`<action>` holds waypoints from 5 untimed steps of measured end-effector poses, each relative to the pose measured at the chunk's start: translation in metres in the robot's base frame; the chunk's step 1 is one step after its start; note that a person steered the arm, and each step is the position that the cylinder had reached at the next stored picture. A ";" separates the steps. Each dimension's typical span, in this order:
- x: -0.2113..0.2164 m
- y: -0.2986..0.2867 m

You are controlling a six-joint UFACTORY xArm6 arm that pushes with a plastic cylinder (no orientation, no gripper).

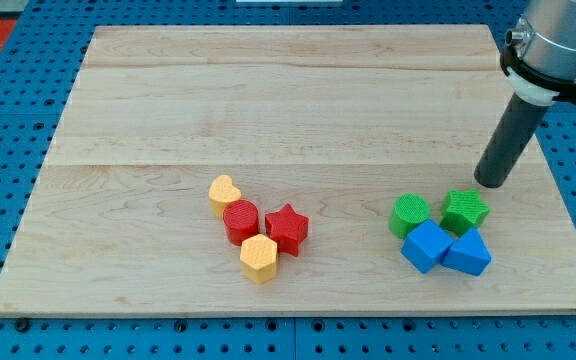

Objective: Move your arm closer to the green star

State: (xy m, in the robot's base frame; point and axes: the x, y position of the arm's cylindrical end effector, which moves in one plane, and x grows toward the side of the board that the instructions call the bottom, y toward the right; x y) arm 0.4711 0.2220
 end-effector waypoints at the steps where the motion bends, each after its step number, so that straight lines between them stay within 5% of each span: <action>1: 0.000 0.005; 4: 0.044 0.060; 5: 0.054 0.029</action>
